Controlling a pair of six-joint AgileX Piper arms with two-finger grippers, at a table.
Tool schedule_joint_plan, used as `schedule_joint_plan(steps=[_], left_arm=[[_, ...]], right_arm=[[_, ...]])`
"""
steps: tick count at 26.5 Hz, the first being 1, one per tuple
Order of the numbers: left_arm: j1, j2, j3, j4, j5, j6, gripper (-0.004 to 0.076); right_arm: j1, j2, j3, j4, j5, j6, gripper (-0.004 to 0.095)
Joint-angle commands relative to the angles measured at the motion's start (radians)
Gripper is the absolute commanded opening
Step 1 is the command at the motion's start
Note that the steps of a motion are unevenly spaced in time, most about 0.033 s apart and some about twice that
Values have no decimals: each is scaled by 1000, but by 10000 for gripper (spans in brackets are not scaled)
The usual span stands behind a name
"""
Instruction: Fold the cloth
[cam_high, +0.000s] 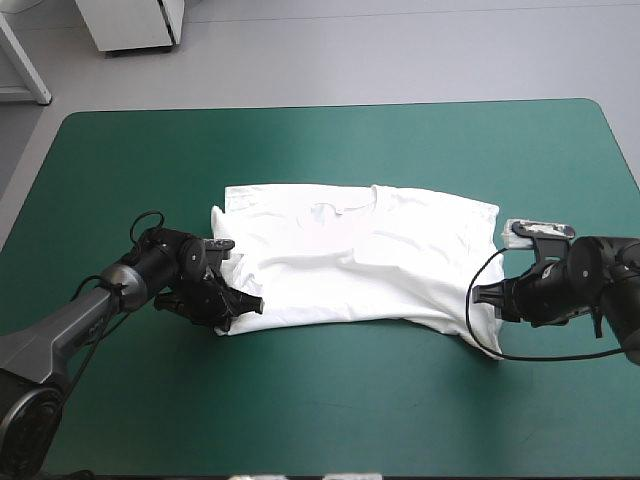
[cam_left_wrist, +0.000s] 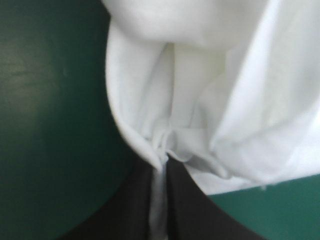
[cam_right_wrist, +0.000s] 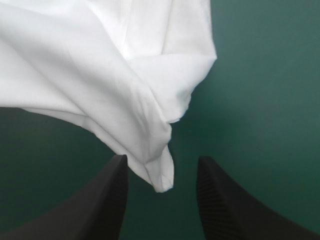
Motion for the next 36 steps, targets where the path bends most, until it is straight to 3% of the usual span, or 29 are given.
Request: schedule_joint_plan(steps=[1,6,23,26,28,33,36], left_arm=[[-1,13,17,56,-16,-7,-9],[-1,13,17,56,-16,-3,-9],[-1,13,17,56,-23,-3,-9],[-1,13,17,55,-23,-3,-9],[-1,13,17,55,-23,-3,-9],[-1,11,6,55,-15,-3,-9],[-1,-32,-78,64,23,1,-9]], right_arm=[[46,-25,59,3,-122,32,414],[63,-14,147,-6,-240,70,414],[130,198,168,4,-253,101,405],[157,200,168,2,-252,119,239],[169,200,168,-1,-247,123,-17],[169,176,147,-26,-215,158,-13],[169,97,64,-92,-140,162,-13]])
